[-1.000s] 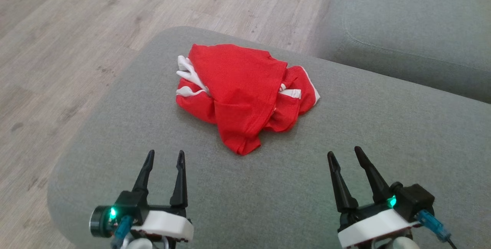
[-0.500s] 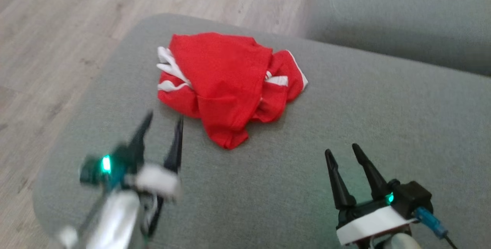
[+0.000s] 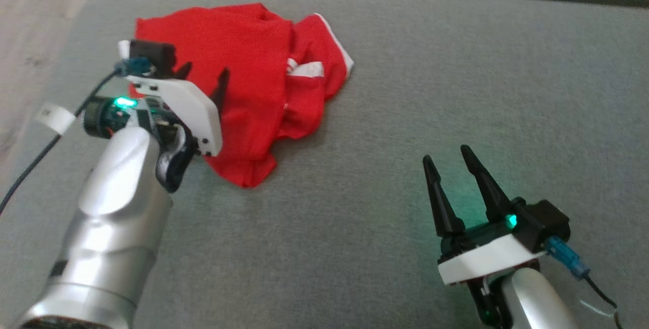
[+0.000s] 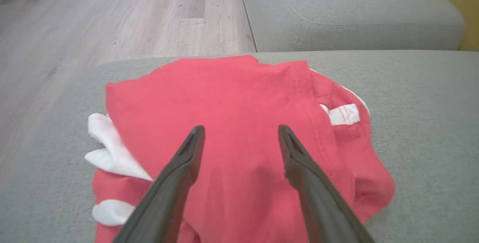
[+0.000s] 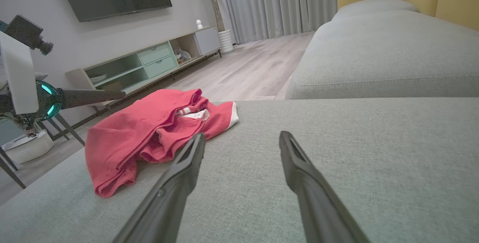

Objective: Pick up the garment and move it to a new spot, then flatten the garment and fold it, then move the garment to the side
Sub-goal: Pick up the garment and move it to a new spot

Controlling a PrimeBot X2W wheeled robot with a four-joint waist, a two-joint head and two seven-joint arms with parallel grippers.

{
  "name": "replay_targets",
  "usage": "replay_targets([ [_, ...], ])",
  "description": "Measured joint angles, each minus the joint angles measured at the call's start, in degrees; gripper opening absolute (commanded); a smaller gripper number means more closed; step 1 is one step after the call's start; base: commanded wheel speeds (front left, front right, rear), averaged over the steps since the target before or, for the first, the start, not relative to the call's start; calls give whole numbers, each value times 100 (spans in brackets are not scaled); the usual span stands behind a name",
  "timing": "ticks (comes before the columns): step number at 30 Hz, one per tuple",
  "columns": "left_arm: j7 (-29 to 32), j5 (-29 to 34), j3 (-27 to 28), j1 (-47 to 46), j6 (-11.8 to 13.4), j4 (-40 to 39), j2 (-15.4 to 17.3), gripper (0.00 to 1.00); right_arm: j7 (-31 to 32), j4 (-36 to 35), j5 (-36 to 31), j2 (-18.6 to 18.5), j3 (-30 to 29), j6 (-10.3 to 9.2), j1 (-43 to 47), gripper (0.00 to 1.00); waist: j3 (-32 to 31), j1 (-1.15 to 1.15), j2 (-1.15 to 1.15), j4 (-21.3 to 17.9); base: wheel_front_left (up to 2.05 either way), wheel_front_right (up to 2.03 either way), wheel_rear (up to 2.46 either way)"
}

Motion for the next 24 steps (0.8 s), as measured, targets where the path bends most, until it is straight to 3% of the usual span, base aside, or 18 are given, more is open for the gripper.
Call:
replay_targets([
  [8, 402, -57, -307, -391, -42, 817, 292, 100, 0, -58, 3, -7, 96, 0, -180, 100, 352, -1, 0, -350, 0, 0, 0],
  [13, 224, 54, -470, -513, -43, 1306, 364, 100, 0, -53, 4, -9, 86, 0, -182, 100, 401, -2, 0, -483, 0, 0, 0],
  [15, 196, -74, -493, -513, -42, 1406, 346, 0, 0, -55, 16, -9, 75, 0, -182, 100, 376, -2, 0, -500, 0, 0, 0],
  [19, -185, -261, -593, -513, -42, 1407, 319, 0, 0, -44, 64, -9, 10, 0, -182, 100, 297, -2, 0, -493, 0, 0, 0],
  [24, -1140, -505, -597, -598, -42, 1129, 309, 0, 0, 18, 64, -9, -22, 0, -170, 100, 102, -2, 0, -462, 0, 0, 0],
])
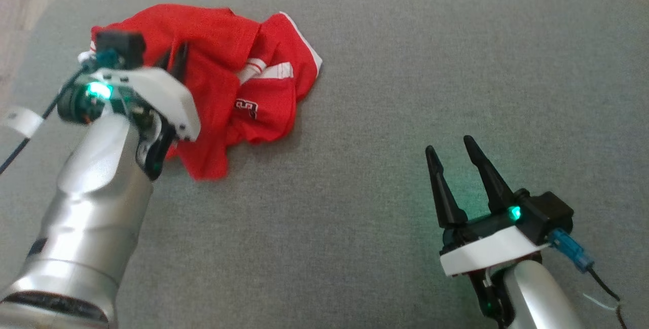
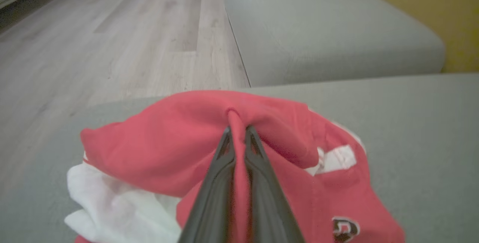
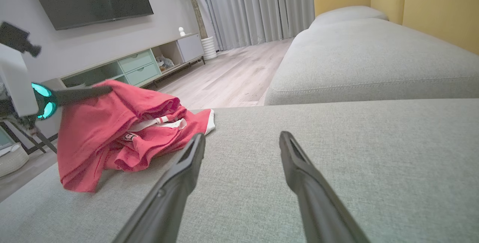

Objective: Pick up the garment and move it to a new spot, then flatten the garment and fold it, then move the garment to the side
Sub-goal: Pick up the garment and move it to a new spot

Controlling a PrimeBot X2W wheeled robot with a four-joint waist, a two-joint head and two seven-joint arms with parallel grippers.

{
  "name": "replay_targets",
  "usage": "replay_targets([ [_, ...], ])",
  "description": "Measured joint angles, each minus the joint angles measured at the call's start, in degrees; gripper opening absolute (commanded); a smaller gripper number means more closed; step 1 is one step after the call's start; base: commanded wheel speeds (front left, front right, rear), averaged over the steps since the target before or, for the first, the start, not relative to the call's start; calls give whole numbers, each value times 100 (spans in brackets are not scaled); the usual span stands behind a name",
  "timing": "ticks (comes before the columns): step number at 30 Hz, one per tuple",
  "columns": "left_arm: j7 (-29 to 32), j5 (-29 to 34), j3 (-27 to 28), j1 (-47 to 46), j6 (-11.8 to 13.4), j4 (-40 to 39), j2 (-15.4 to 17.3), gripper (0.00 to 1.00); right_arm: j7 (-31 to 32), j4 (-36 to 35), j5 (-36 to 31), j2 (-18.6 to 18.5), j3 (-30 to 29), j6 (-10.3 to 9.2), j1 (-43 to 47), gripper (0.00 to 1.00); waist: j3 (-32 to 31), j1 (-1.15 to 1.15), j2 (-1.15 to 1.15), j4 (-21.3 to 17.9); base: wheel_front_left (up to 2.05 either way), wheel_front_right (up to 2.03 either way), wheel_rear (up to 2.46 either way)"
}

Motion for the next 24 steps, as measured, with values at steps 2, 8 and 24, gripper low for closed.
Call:
replay_targets([
  [2, -378, -145, 16, -93, 0, -199, -34, 0, 0, 1, 11, 0, -24, 0, 34, 100, -112, 0, 0, 26, 0, 0, 0],
  [8, -1190, -448, -16, -246, 0, -1082, -108, 0, 0, 26, 100, 1, -82, 0, 295, 100, -492, 0, 0, 166, 0, 0, 0],
  [24, -758, -1027, -290, 513, 260, -3071, -532, 0, 0, -4, 253, 4, -192, 0, 425, 100, -1029, -1, 0, -177, 0, 0, 0],
])
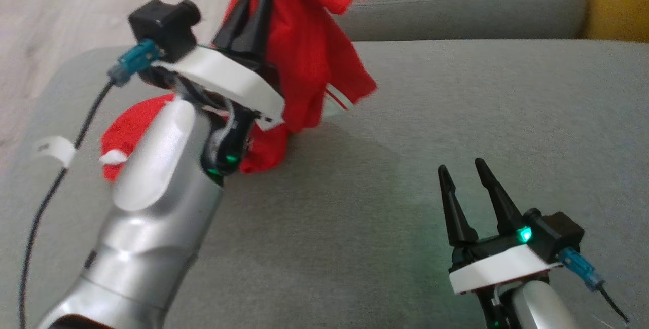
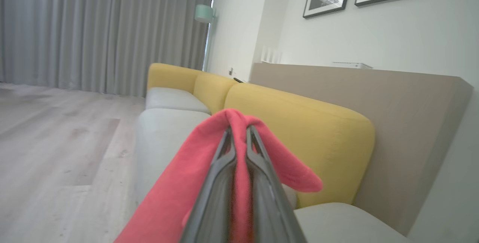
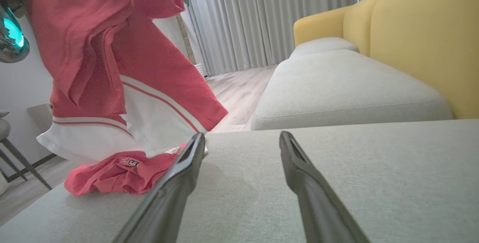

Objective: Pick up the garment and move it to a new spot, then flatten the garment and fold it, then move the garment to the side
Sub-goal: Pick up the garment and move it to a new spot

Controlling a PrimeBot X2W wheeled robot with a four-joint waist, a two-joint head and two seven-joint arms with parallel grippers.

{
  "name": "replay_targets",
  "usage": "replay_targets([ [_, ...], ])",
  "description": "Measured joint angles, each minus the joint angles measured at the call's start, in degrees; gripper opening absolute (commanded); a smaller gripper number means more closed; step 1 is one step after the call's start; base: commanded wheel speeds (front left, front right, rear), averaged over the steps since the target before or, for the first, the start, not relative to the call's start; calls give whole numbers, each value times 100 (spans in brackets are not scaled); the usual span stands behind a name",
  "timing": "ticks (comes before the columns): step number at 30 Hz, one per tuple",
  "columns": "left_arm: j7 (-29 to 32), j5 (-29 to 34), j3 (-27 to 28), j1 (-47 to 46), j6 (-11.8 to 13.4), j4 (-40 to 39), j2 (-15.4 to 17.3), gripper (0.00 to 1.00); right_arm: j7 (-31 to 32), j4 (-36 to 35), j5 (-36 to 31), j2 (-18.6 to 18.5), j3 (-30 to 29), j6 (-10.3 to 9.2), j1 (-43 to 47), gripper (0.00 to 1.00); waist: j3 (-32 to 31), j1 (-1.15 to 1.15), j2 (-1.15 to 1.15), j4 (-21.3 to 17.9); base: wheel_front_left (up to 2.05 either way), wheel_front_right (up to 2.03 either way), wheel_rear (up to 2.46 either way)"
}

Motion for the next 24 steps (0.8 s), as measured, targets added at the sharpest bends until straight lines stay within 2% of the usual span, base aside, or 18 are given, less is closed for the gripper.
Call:
replay_targets([
  [5, 18, -24, -110, 119, 245, -297, -185, 0, 0, -63, 60, -1, 25, 0, -31, 100, 19, 0, 0, -510, 0, 0, 0],
  [10, -455, -25, -226, 99, 690, -233, -427, 0, 0, -163, 165, -2, 92, 0, -56, 100, 99, 1, 0, -1118, 0, 0, 0],
  [14, -817, -43, -441, -35, 892, 32, -453, 0, 0, -196, 214, -1, 201, 0, -117, 100, 180, 1, 0, -1504, 0, 0, 0],
  [16, -1032, -302, -687, -209, 1028, 157, -447, 0, 0, -225, 296, -1, 246, 0, -197, 100, 245, 1, 0, -1758, 0, 0, 0],
  [18, -1189, -639, -1229, -506, 1201, 361, -458, 100, 0, -263, 365, -2, 314, 0, -261, 100, 354, 1, 0, -2096, 0, 0, 0],
  [21, -1259, -836, -1791, -630, 1210, 544, -478, 100, 0, -268, 397, -2, 327, 0, -265, 100, 476, 1, 0, -2334, 0, 0, 0],
  [24, -1318, -1037, -2054, -621, 1206, 787, -505, 100, 0, -269, 439, -2, 267, 0, -265, 100, 591, 2, 0, -2420, 0, 0, 0],
])
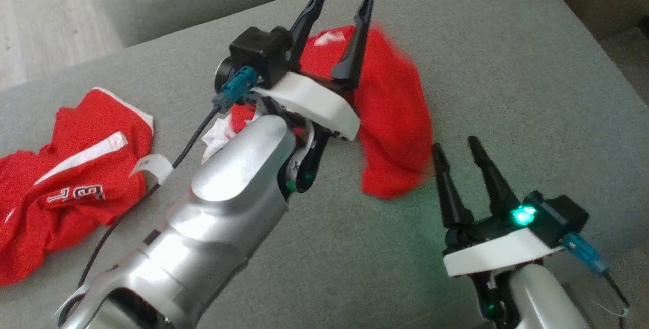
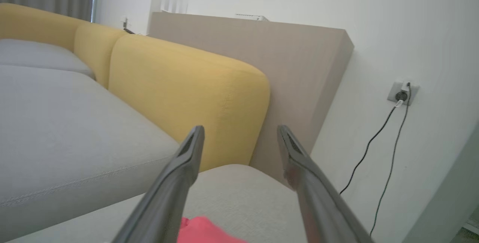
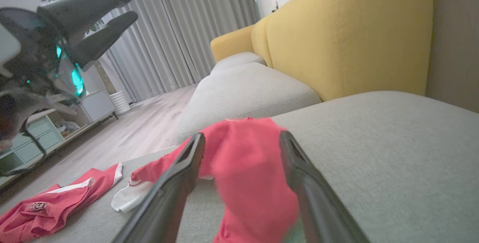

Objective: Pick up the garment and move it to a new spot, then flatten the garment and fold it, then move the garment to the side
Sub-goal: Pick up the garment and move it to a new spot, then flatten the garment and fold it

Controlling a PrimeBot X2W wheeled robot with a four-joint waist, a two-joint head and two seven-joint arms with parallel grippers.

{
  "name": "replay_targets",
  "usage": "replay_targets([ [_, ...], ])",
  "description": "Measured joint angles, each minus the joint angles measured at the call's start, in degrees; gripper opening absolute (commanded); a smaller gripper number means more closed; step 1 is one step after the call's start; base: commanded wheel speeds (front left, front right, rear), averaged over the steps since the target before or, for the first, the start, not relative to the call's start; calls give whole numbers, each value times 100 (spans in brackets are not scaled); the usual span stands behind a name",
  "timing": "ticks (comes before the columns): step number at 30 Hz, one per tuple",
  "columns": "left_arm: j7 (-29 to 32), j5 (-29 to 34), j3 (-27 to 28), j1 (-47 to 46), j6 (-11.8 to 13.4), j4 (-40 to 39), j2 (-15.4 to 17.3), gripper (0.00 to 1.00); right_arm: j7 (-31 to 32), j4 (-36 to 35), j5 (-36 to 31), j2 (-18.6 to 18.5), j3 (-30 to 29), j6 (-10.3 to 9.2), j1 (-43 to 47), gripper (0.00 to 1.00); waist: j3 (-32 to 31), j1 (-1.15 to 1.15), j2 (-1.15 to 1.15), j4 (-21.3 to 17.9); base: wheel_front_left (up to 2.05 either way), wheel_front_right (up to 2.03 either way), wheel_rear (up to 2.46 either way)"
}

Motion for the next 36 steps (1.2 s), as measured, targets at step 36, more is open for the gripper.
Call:
replay_targets([
  [36, -265, 1577, 1308, 3785, 280, -1312, 972, 100, -1, 108, -406, 9, -947, 0, 582, 100, -545, -1, 0, 2327, 0, 0, 0],
])
